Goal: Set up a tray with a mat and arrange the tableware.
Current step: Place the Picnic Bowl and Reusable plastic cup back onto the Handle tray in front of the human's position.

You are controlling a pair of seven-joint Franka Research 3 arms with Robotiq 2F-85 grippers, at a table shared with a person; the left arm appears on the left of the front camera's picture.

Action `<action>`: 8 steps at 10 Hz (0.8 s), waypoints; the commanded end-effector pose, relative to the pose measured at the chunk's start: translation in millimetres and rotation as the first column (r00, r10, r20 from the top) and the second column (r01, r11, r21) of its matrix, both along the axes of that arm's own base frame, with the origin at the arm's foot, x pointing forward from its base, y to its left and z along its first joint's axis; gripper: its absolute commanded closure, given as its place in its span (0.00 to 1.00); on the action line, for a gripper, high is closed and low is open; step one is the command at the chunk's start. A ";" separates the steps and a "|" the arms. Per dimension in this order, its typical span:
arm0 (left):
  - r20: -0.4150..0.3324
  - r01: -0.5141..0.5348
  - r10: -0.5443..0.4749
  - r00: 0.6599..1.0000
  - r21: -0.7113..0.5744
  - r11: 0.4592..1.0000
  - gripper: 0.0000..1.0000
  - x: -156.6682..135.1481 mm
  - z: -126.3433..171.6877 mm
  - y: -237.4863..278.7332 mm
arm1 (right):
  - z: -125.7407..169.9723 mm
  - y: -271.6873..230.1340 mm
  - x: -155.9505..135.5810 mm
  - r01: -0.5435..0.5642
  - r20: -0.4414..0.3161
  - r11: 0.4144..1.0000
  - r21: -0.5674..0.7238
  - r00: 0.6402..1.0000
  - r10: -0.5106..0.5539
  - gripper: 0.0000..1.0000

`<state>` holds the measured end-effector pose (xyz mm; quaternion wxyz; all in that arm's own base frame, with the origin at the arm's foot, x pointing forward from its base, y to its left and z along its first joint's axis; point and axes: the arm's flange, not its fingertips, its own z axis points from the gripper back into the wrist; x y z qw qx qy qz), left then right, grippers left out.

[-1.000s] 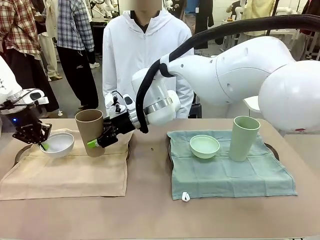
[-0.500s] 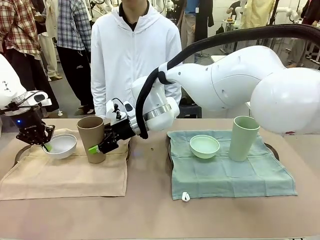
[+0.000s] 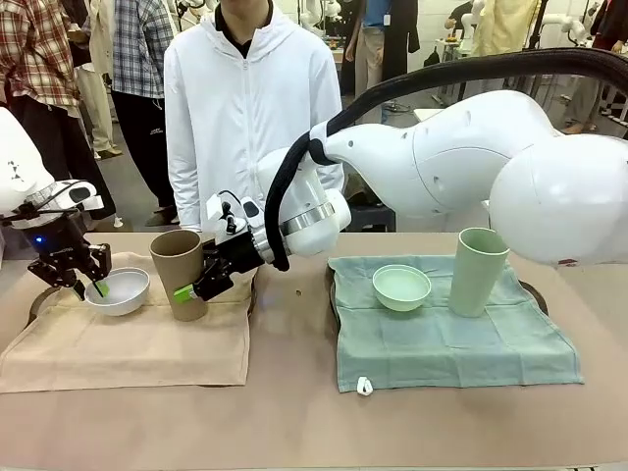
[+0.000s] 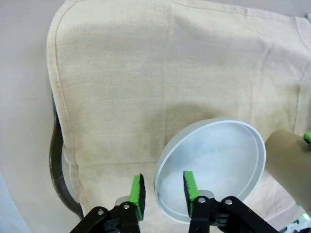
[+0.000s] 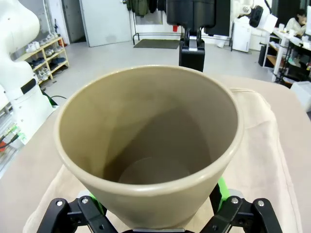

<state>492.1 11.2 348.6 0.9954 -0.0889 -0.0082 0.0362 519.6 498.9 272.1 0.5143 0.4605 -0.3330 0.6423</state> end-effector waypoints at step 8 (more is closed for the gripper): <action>0.053 0.005 -0.008 0.999 0.058 0.998 0.17 -26.7 87.5 20.3 | 86.7 -49.4 -26.7 0.035 -0.179 0.882 -0.469 0.975 -0.134 0.00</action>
